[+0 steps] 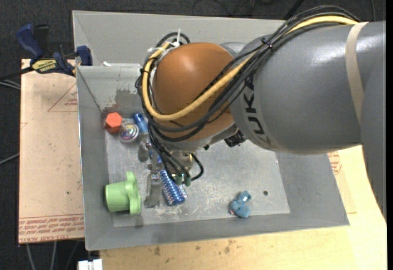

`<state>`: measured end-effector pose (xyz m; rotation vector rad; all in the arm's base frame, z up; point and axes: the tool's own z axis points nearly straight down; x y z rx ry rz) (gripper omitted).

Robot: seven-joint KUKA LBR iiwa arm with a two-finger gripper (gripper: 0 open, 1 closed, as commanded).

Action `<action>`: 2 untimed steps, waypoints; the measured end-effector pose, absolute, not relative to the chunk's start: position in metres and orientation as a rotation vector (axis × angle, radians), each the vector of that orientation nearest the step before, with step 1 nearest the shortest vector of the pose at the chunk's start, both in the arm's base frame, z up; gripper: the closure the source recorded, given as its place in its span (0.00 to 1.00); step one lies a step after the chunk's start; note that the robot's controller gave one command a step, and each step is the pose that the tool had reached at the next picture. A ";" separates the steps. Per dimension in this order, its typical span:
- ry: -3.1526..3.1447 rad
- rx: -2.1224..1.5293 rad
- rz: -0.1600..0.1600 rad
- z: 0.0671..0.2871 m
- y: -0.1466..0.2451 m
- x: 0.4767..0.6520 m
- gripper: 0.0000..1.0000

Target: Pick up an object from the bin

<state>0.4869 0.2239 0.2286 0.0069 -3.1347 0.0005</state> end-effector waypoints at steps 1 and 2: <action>-3.151 0.011 -0.007 0.088 0.228 0.511 0.00; -3.151 0.011 -0.010 0.089 0.229 0.511 1.00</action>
Offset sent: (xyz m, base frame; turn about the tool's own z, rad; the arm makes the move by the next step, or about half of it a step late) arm 0.0220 0.0034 -0.1547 -0.0052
